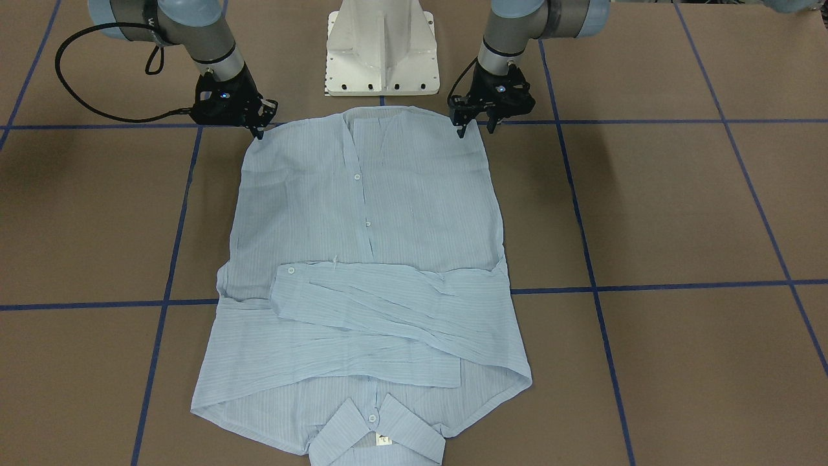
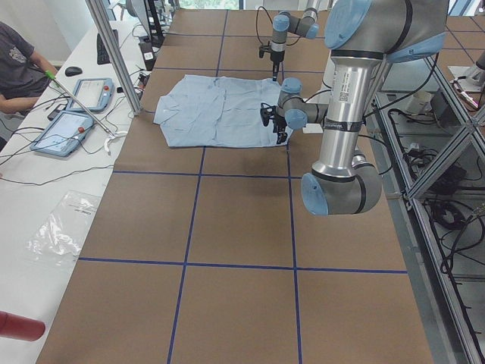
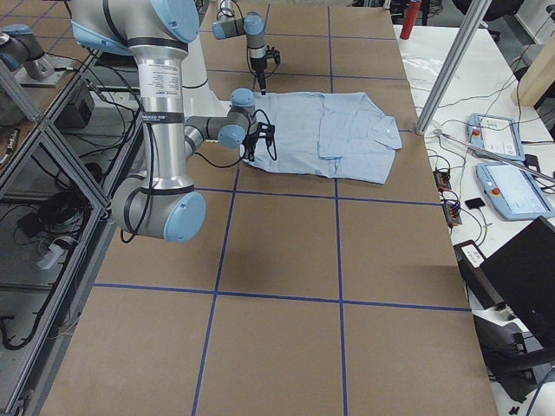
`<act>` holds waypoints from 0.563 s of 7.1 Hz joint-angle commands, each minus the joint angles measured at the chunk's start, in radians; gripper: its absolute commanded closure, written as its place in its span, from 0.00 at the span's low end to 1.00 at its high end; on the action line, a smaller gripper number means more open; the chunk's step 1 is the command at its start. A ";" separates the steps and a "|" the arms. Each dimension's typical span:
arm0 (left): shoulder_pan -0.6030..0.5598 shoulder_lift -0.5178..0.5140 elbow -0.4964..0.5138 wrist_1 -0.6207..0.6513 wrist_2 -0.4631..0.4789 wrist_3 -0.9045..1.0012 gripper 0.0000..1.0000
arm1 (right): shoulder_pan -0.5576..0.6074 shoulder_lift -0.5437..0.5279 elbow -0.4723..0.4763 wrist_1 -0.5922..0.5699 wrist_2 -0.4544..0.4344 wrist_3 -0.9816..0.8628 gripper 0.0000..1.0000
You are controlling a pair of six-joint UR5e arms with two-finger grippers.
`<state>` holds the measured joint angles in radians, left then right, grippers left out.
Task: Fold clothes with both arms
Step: 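Lower both grippers to the hem corners nearest the robot and grasp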
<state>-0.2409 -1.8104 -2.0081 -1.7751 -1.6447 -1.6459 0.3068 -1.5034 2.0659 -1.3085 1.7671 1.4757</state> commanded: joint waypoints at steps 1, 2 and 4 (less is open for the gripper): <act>0.020 0.008 0.005 0.000 -0.001 0.000 0.48 | 0.003 0.000 -0.001 0.000 0.000 0.000 1.00; 0.025 0.010 0.006 0.000 -0.001 0.000 0.53 | 0.006 -0.001 -0.001 0.000 0.000 0.000 1.00; 0.031 0.011 0.008 0.008 -0.001 0.000 0.55 | 0.012 0.000 -0.001 0.000 0.000 -0.002 1.00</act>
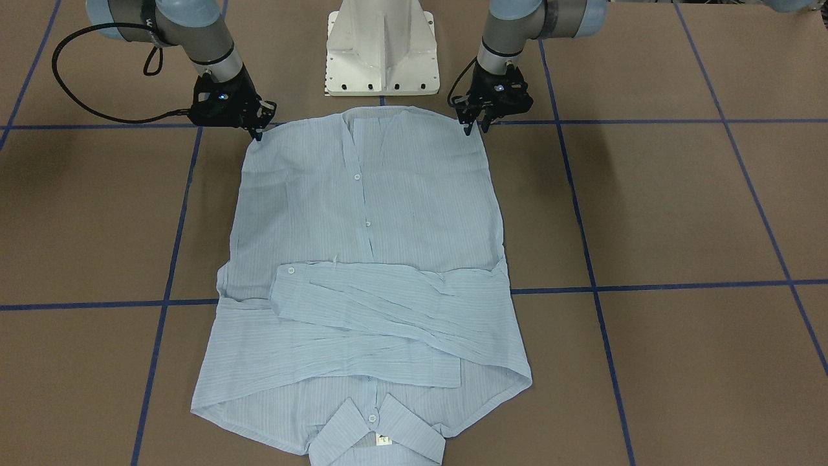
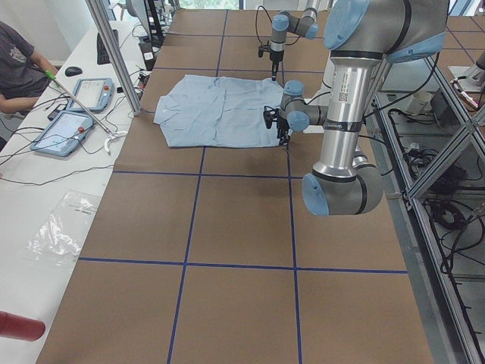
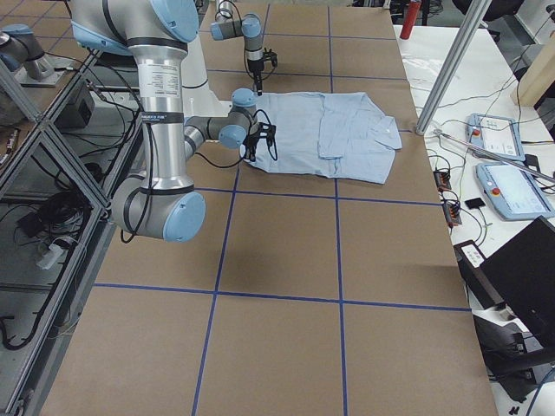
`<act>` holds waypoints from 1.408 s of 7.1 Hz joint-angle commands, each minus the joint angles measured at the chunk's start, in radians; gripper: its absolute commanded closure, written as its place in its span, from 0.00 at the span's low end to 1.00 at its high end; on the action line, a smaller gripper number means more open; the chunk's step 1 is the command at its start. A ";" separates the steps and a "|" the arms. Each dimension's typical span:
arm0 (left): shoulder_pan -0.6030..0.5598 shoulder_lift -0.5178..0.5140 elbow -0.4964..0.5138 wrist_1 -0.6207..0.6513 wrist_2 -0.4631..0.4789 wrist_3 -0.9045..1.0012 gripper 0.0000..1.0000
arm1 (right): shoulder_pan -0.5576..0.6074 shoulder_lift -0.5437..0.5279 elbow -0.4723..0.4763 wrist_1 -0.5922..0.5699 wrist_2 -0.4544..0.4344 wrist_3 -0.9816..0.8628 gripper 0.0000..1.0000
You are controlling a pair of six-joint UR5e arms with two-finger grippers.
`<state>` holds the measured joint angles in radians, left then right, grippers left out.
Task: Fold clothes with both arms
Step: 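Lower both grippers to the hem corners nearest the robot and grasp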
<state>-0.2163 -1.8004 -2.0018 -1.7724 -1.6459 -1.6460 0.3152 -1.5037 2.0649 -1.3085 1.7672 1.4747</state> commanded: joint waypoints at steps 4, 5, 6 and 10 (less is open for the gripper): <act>0.029 -0.002 0.000 0.028 -0.002 0.000 0.55 | 0.010 0.000 0.003 0.000 0.002 -0.001 1.00; 0.034 -0.004 0.001 0.028 -0.002 -0.002 0.55 | 0.015 0.000 0.003 0.000 0.005 -0.001 1.00; 0.035 -0.008 0.000 0.028 -0.003 -0.002 0.55 | 0.018 0.000 0.011 0.000 0.008 -0.001 1.00; 0.035 -0.005 0.003 0.028 -0.002 -0.002 0.59 | 0.024 -0.001 0.015 0.000 0.009 -0.001 1.00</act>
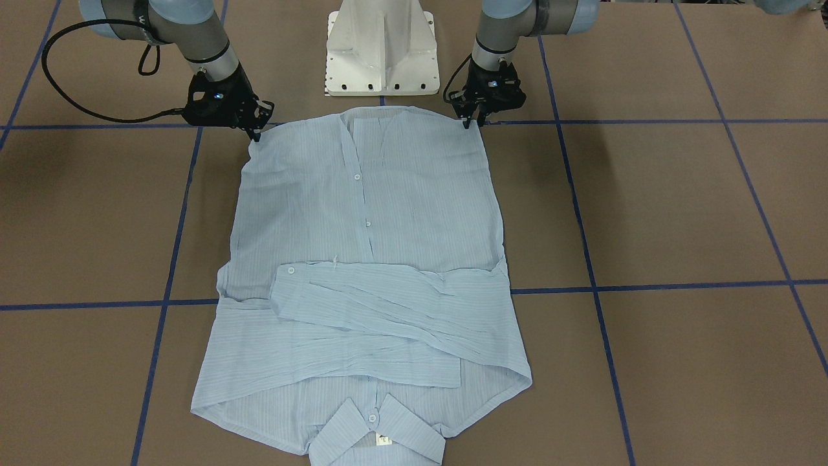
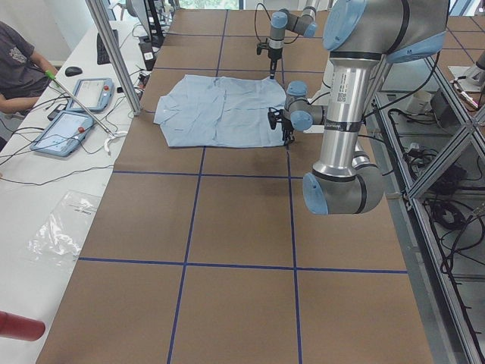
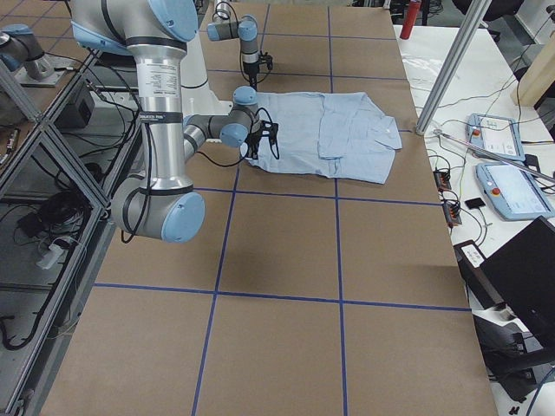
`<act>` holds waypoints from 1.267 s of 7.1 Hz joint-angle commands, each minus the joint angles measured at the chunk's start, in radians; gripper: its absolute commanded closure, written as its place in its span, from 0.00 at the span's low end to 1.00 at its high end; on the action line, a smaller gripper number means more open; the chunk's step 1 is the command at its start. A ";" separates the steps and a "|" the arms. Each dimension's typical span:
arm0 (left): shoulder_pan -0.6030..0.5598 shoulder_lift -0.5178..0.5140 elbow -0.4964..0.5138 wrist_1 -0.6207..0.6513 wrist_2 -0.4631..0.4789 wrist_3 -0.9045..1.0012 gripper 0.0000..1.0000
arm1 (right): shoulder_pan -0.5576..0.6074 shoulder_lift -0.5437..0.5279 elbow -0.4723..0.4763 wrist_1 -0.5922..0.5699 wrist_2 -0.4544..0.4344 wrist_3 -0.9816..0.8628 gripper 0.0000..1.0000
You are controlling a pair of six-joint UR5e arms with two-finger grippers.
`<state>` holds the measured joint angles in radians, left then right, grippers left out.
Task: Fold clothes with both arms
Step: 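Lower both grippers to the hem corners nearest the robot and grasp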
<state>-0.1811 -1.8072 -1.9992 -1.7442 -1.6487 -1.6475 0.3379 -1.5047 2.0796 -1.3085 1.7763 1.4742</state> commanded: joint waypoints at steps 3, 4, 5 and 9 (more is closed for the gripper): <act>0.000 0.002 -0.007 0.000 0.000 0.002 0.59 | 0.001 0.000 -0.001 0.000 0.000 0.000 1.00; 0.000 -0.003 -0.007 0.000 0.000 0.000 0.59 | 0.003 -0.002 -0.001 0.000 0.000 0.000 1.00; 0.000 -0.003 -0.007 0.000 0.000 0.000 0.59 | 0.004 -0.002 -0.001 0.000 0.002 0.000 1.00; 0.000 0.000 0.002 0.000 0.000 0.000 0.61 | 0.003 -0.002 -0.001 0.000 0.002 0.000 1.00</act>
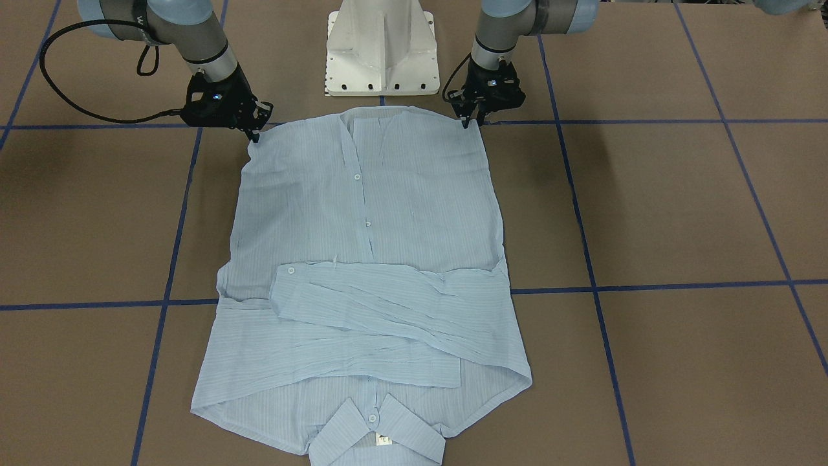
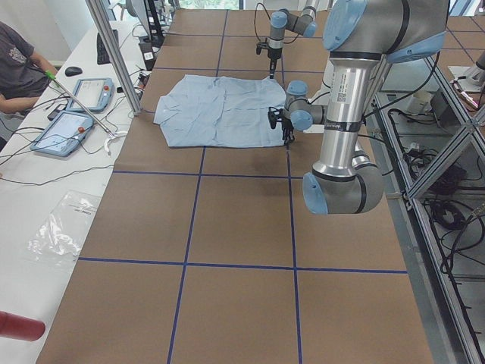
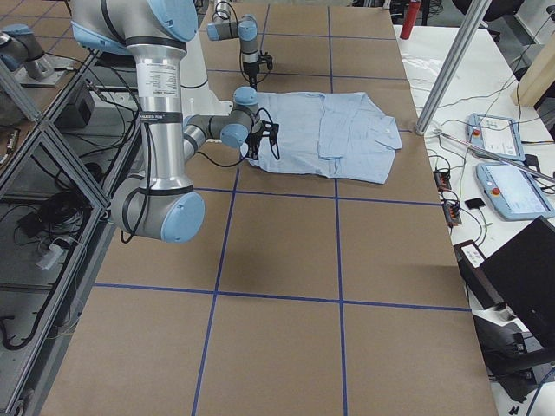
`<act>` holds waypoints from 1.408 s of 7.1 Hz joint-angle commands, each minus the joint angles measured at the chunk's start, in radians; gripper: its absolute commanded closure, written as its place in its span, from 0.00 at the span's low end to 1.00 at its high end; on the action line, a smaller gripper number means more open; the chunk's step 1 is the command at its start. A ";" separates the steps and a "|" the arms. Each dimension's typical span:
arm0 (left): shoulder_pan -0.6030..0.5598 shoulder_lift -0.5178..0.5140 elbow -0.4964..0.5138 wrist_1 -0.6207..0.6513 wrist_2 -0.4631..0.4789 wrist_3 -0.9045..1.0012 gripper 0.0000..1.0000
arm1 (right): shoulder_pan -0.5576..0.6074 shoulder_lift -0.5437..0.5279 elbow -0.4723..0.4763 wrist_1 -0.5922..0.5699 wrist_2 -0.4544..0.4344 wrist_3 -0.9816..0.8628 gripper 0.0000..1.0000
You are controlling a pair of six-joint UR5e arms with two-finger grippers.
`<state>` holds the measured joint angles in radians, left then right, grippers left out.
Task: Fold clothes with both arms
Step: 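Lower both grippers to the hem corners nearest the robot and grasp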
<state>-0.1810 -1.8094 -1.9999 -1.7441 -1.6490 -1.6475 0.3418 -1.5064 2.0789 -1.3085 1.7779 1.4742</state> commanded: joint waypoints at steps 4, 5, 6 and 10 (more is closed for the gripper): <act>-0.002 0.001 -0.008 0.005 0.002 0.000 0.84 | 0.000 0.000 0.000 0.000 -0.002 0.000 1.00; -0.003 -0.001 -0.008 0.005 0.002 0.000 0.93 | 0.000 0.000 0.000 0.000 0.000 0.000 1.00; -0.003 -0.002 -0.008 0.005 0.002 -0.017 1.00 | 0.002 0.000 0.000 0.000 0.000 0.000 1.00; -0.043 -0.001 -0.028 0.005 0.000 -0.009 1.00 | 0.035 0.008 0.009 0.000 0.008 -0.006 1.00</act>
<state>-0.2061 -1.8114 -2.0168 -1.7395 -1.6478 -1.6642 0.3640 -1.5001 2.0862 -1.3085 1.7794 1.4731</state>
